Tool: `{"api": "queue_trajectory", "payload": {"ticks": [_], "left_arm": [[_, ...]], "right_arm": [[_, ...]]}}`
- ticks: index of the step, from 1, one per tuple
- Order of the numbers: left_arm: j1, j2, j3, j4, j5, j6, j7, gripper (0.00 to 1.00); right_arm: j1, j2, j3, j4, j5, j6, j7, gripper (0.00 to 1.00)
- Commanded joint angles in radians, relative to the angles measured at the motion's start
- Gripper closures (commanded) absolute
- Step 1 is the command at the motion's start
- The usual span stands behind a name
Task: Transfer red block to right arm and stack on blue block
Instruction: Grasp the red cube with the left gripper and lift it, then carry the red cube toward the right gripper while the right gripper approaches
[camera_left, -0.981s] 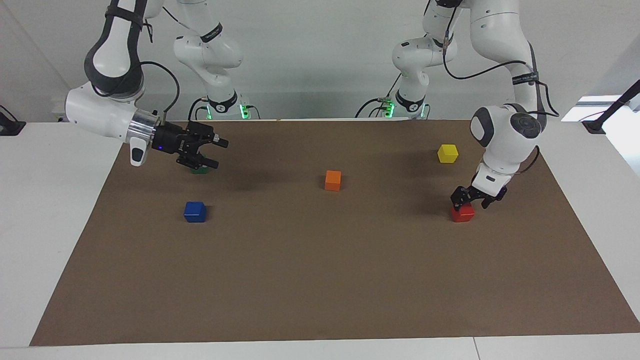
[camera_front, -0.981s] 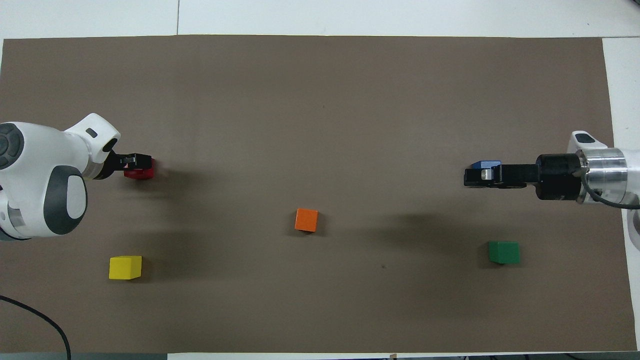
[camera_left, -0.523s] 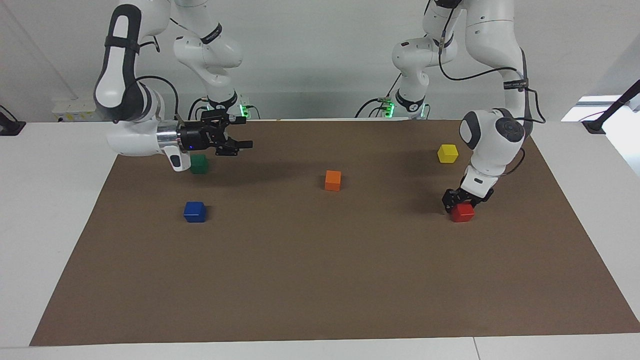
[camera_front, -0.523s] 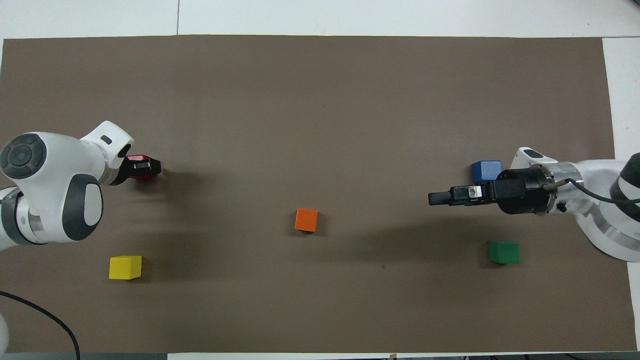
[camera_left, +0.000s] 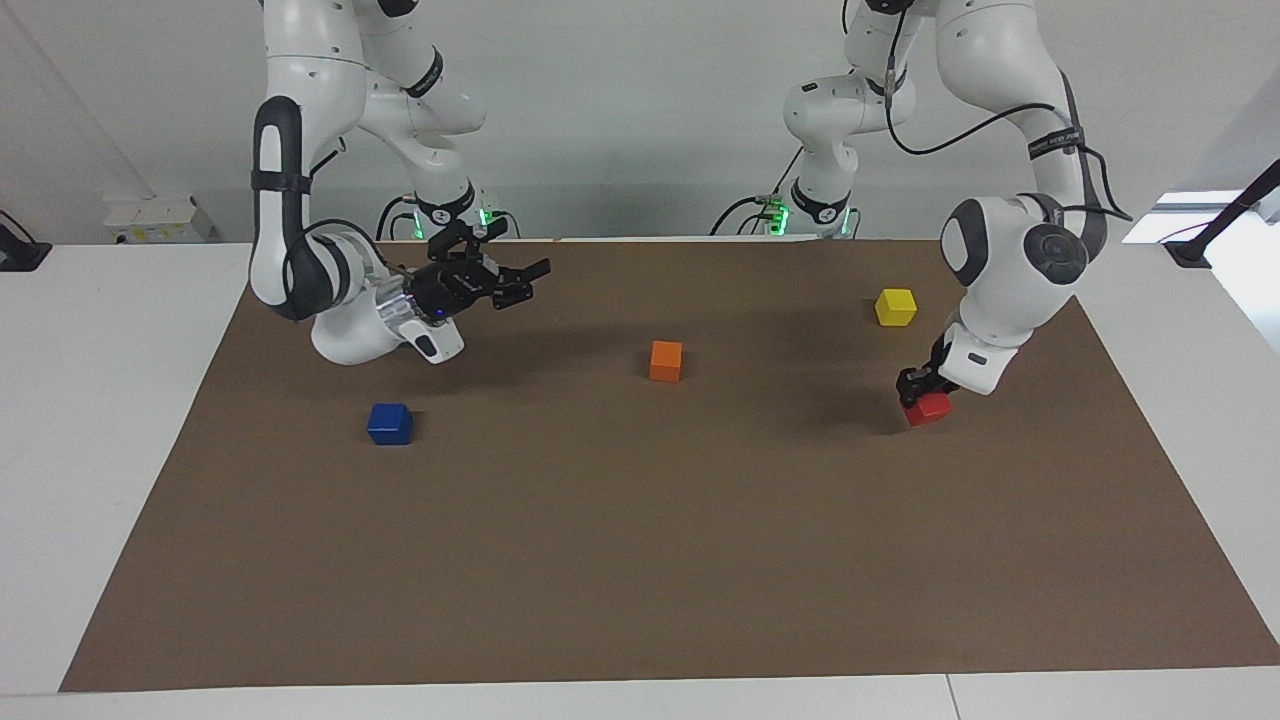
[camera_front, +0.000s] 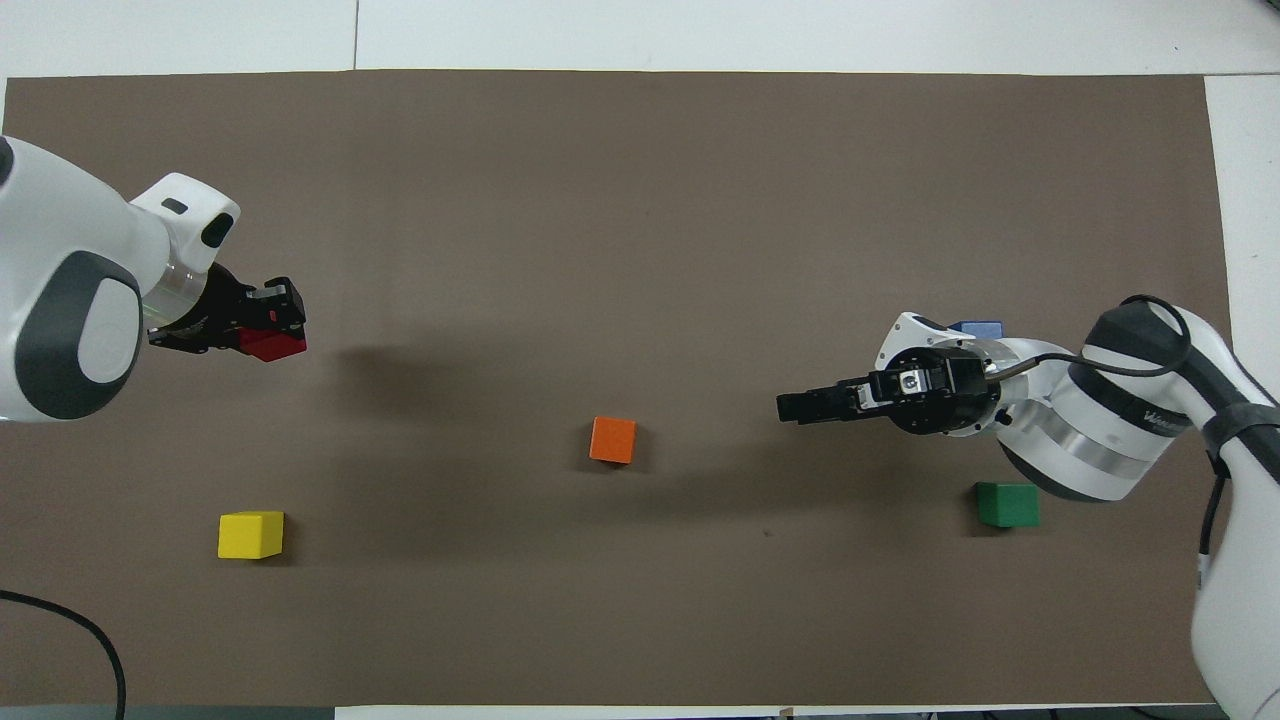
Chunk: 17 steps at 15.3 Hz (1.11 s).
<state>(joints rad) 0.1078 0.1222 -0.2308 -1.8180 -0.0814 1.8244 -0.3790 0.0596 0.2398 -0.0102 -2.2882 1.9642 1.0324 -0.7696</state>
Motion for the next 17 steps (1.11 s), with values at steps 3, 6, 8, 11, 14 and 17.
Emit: {"api": "queue_trajectory", "payload": {"ticks": [3, 6, 8, 11, 14, 17], "left_arm": [[-0.017, -0.193, -0.068, 0.078, -0.274, -0.172, -0.495, 1.0], [-0.016, -0.239, -0.128, 0.098, -0.349, -0.26, -0.766, 1.0], [-0.017, -0.265, -0.149, 0.097, -0.46, -0.251, -0.977, 1.0], [-0.025, -0.269, -0.234, 0.085, -0.511, -0.133, -1.411, 1.0], [-0.075, -0.28, -0.251, 0.06, -0.528, -0.057, -1.508, 1.0], [-0.112, -0.347, -0.258, -0.064, -0.574, 0.05, -1.623, 1.0]], "right_arm": [[0.1, 0.047, 0.006, -0.02, 0.181, -0.09, -0.025, 0.0], [0.134, 0.062, 0.007, -0.02, 0.217, -0.1, -0.017, 0.0], [0.167, 0.078, 0.007, -0.033, 0.225, -0.083, -0.001, 0.0], [0.192, 0.113, 0.007, -0.04, 0.258, -0.058, 0.039, 0.0], [0.238, 0.122, 0.007, -0.043, 0.294, -0.045, 0.039, 0.0], [0.246, 0.122, 0.007, -0.043, 0.309, -0.029, 0.035, 0.0]]}}
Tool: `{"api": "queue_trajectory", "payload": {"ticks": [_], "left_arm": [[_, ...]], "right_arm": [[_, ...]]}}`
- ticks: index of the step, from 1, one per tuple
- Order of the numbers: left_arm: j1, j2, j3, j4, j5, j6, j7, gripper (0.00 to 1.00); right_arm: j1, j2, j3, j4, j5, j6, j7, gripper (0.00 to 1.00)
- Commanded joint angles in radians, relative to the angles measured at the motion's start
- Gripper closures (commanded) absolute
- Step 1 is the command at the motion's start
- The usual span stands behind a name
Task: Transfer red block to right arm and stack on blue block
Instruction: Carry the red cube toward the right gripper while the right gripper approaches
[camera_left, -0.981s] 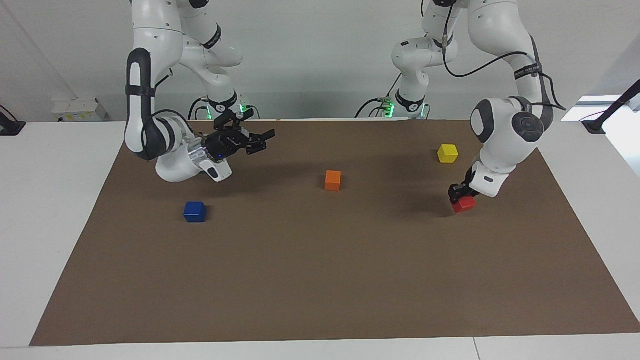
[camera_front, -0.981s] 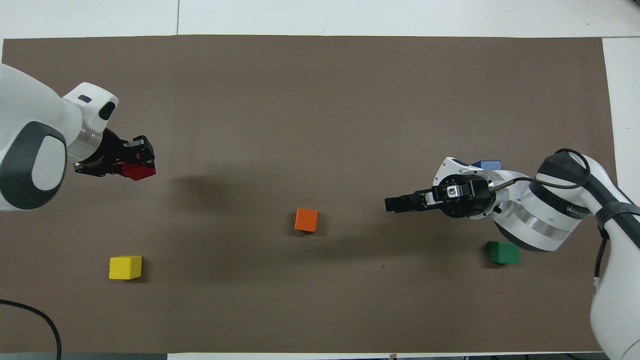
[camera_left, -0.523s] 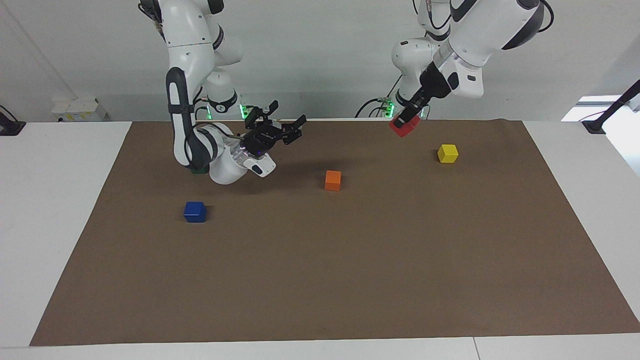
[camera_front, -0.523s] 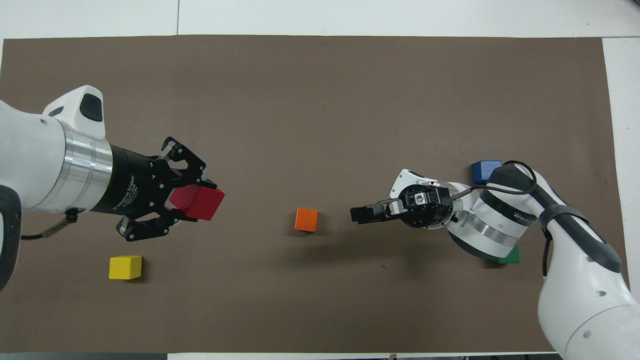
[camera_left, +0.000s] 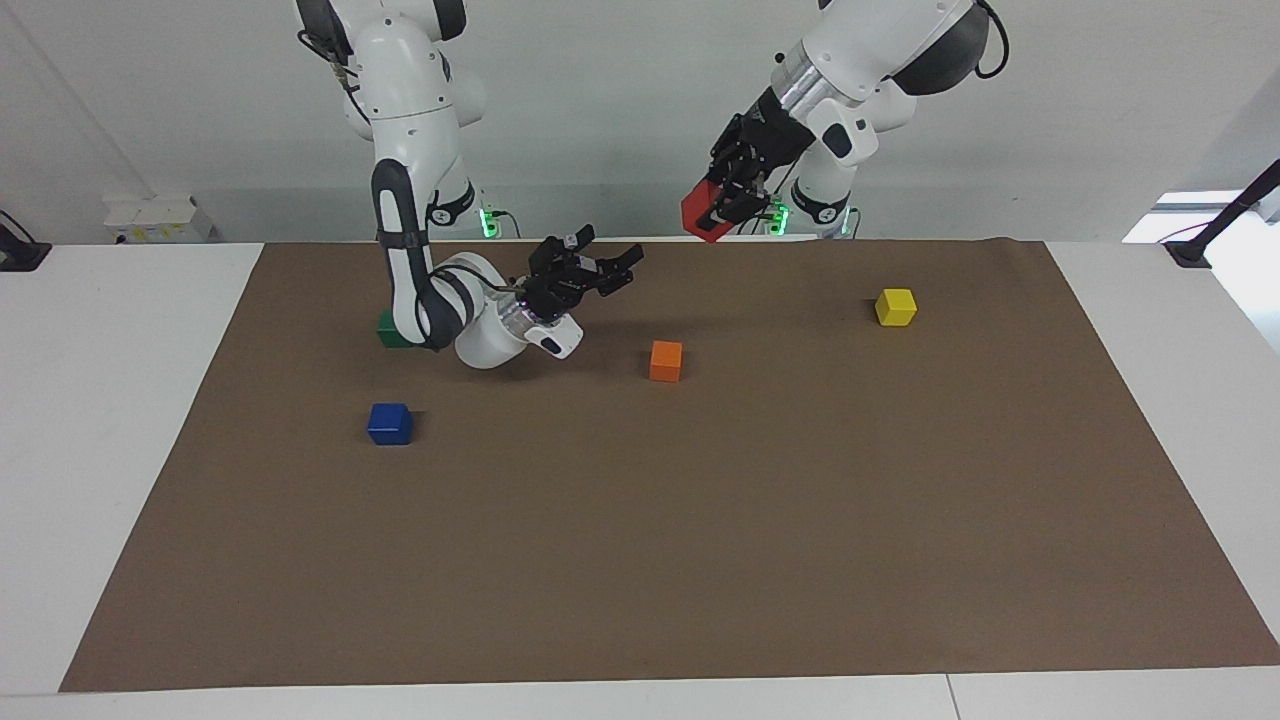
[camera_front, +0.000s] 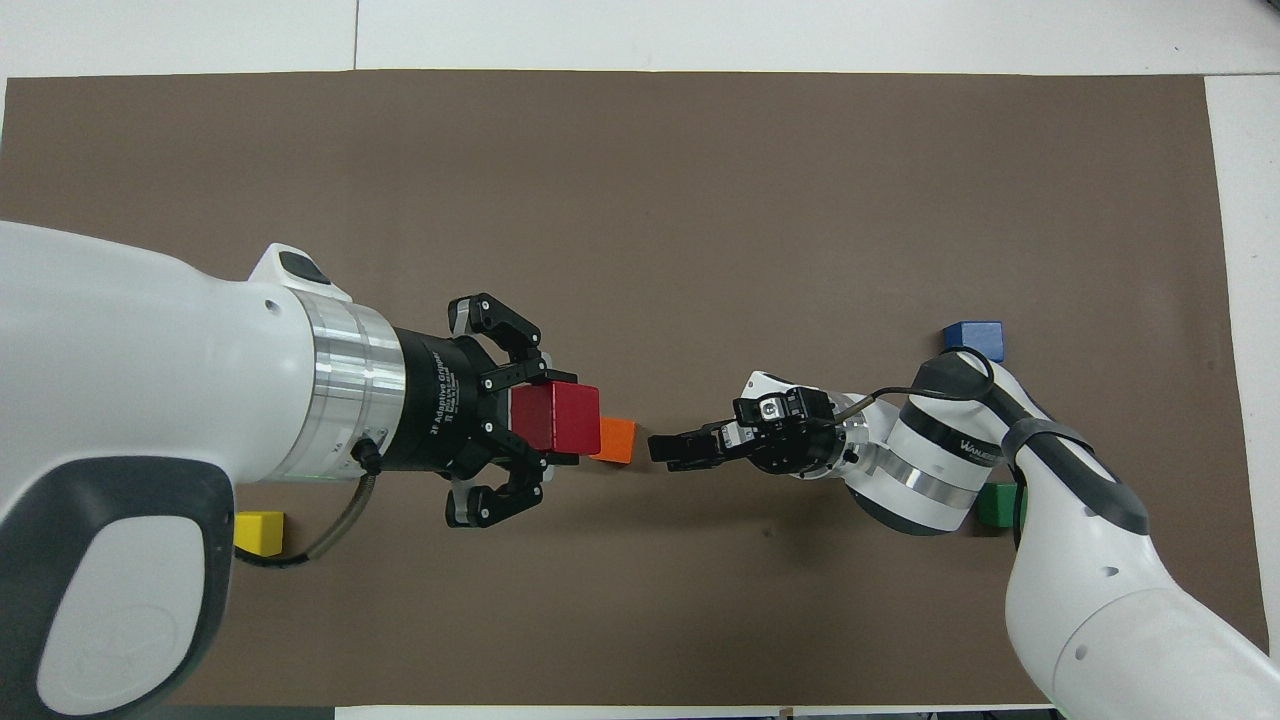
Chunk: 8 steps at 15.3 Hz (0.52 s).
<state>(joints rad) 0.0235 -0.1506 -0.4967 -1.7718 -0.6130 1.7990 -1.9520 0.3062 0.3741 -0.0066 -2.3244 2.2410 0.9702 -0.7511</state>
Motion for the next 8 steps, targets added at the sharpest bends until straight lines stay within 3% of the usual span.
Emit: {"api": "queue_trajectory", "payload": {"ticks": [1, 4, 8], "left_arm": [[-0.061, -0.09, 0.007, -0.144, -0.042, 0.106, -0.05, 1.0], [-0.074, -0.098, 0.007, -0.156, -0.062, 0.129, -0.079, 1.0], [-0.096, -0.11, 0.007, -0.17, -0.064, 0.132, -0.087, 1.0]], "right_arm": [[0.023, -0.012, 0.004, -0.007, 0.046, 0.05, 0.009, 0.0], [0.12, -0.014, 0.002, -0.006, 0.175, 0.07, -0.001, 0.0], [0.132, -0.014, 0.004, 0.0, 0.181, 0.081, -0.01, 0.0]]}}
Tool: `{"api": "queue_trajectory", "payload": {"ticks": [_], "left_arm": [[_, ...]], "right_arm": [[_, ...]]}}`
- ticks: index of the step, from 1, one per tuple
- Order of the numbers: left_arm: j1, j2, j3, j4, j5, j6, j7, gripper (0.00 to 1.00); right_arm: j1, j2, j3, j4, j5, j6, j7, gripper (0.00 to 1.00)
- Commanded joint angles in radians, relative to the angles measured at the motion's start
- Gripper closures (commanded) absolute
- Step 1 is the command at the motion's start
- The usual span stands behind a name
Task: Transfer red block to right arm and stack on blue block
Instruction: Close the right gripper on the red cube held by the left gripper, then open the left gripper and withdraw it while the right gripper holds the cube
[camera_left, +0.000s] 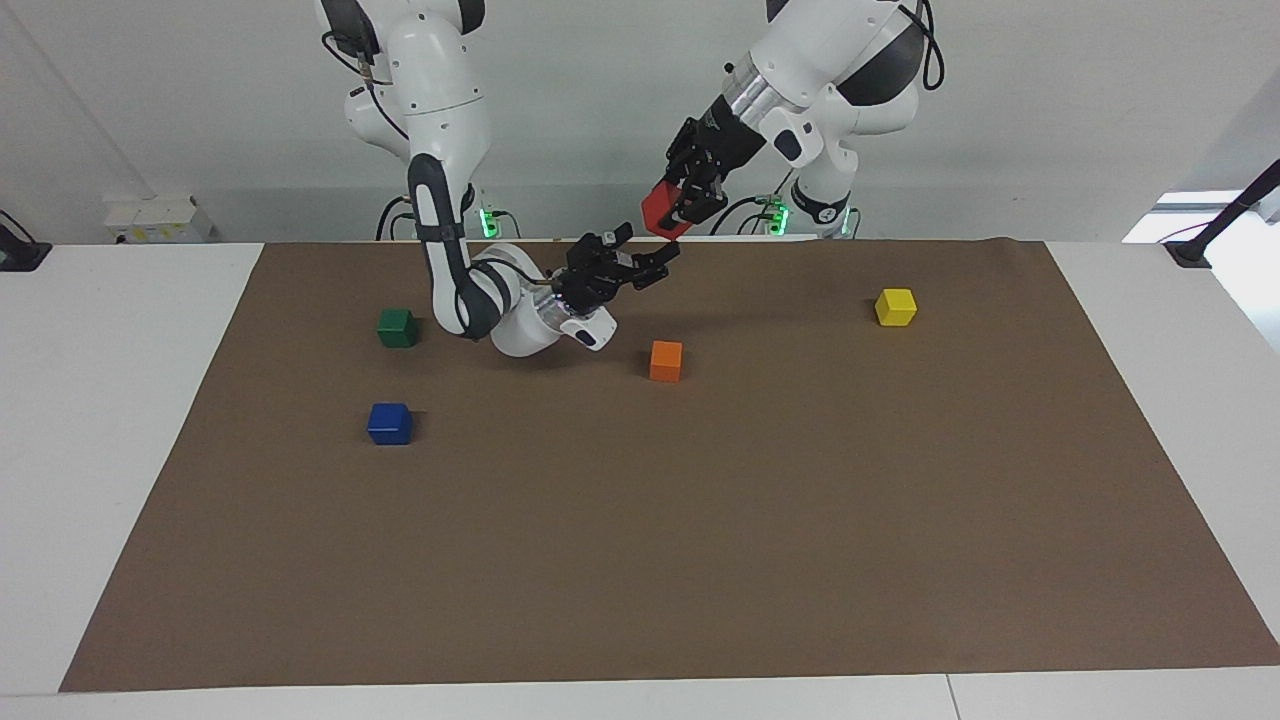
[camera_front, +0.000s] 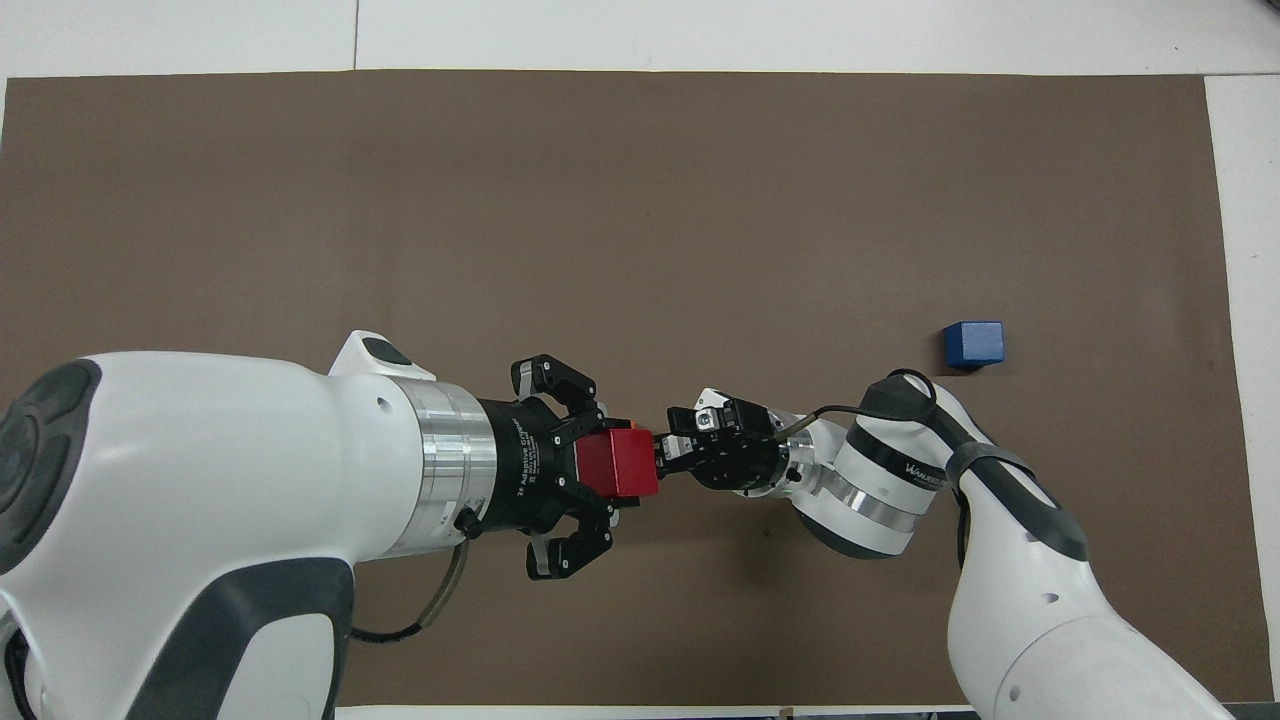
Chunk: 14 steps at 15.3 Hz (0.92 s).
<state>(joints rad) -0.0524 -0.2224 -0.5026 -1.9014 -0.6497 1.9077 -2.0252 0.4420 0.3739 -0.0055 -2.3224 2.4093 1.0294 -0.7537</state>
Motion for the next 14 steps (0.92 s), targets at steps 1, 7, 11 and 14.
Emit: {"api": "queue_trajectory", "payload": {"ticks": [1, 7, 11, 14], "left_arm": [[-0.02, -0.038, 0.013, -0.047, -0.027, 0.027, -0.013, 1.0], [-0.018, -0.051, 0.015, -0.064, -0.027, 0.031, -0.013, 1.0], [-0.012, -0.051, 0.015, -0.07, -0.027, 0.031, -0.015, 1.0], [-0.01, -0.052, 0.015, -0.073, -0.027, 0.028, -0.014, 1.0]], "right_arm": [[-0.002, -0.015, 0.002, -0.002, 0.014, 0.018, -0.01, 0.0], [0.036, -0.018, 0.022, -0.002, 0.066, 0.02, -0.021, 0.0], [0.043, -0.02, 0.021, 0.0, 0.071, 0.029, -0.039, 0.99], [0.052, -0.042, 0.022, 0.001, 0.068, 0.078, -0.058, 1.0]]}}
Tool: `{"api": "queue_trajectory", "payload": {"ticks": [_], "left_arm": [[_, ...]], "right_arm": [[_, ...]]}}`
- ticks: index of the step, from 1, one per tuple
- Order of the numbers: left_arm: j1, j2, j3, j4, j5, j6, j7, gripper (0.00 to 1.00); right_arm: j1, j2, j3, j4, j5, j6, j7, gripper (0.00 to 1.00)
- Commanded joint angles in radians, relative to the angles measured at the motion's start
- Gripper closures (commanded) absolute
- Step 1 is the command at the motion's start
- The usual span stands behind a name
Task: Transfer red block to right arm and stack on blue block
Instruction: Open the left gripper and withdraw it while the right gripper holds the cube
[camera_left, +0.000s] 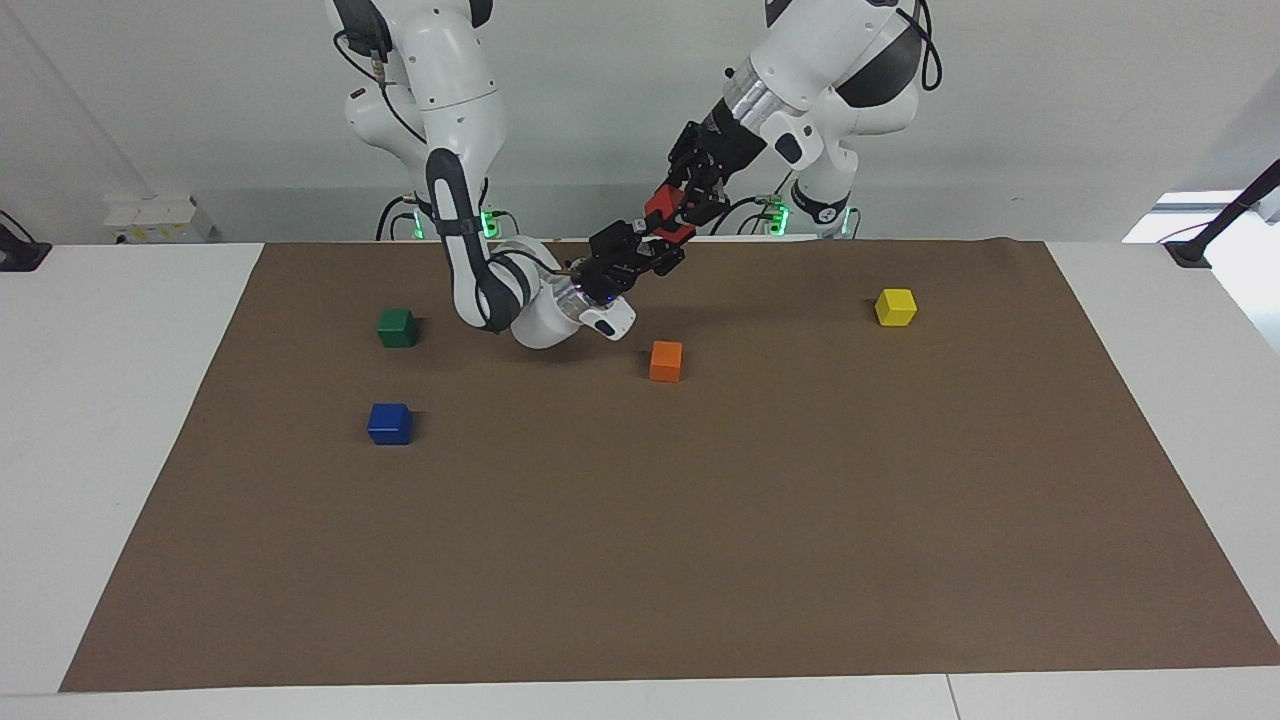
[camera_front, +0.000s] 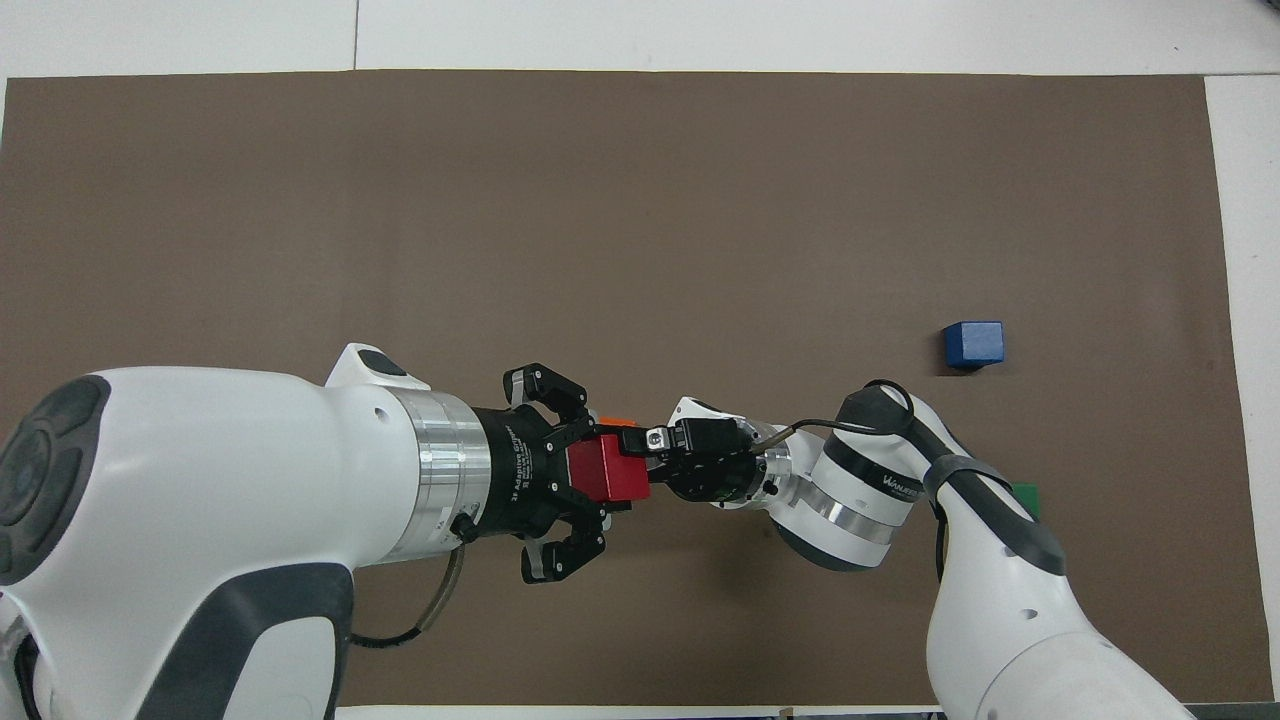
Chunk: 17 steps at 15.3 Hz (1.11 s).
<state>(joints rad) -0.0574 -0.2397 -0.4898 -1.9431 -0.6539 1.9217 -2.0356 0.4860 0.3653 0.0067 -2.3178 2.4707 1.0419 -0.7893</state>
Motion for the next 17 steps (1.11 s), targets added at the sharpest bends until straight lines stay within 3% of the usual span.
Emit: {"api": "queue_trajectory", "payload": {"ticks": [1, 4, 6, 9, 11, 15, 17], "left_arm": [[-0.004, -0.035, 0.002, -0.031, -0.023, 0.011, -0.003, 1.0], [-0.004, -0.035, 0.005, -0.028, -0.021, 0.002, 0.008, 1.0], [-0.001, -0.033, 0.008, -0.017, -0.012, 0.005, 0.003, 0.01], [0.072, -0.033, 0.034, 0.001, -0.003, -0.039, 0.078, 0.0], [0.147, -0.035, 0.036, 0.003, -0.004, -0.116, 0.273, 0.0], [0.316, -0.032, 0.056, 0.0, 0.0, -0.139, 0.605, 0.0], [0.376, -0.02, 0.054, -0.005, 0.125, -0.125, 0.861, 0.0]], "right_arm": [[0.008, -0.034, 0.01, -0.003, 0.007, 0.064, -0.024, 1.0], [0.006, -0.04, 0.01, -0.002, 0.007, 0.064, -0.021, 1.0], [0.002, -0.048, 0.01, 0.0, 0.005, 0.069, -0.013, 1.0], [0.0, -0.046, 0.009, 0.012, 0.004, 0.075, -0.007, 1.0], [-0.003, -0.046, 0.009, 0.014, 0.001, 0.073, -0.004, 1.0], [-0.009, -0.057, 0.004, 0.021, -0.007, 0.087, 0.034, 1.0], [-0.049, -0.113, 0.004, 0.026, -0.056, 0.197, 0.086, 1.0]]}}
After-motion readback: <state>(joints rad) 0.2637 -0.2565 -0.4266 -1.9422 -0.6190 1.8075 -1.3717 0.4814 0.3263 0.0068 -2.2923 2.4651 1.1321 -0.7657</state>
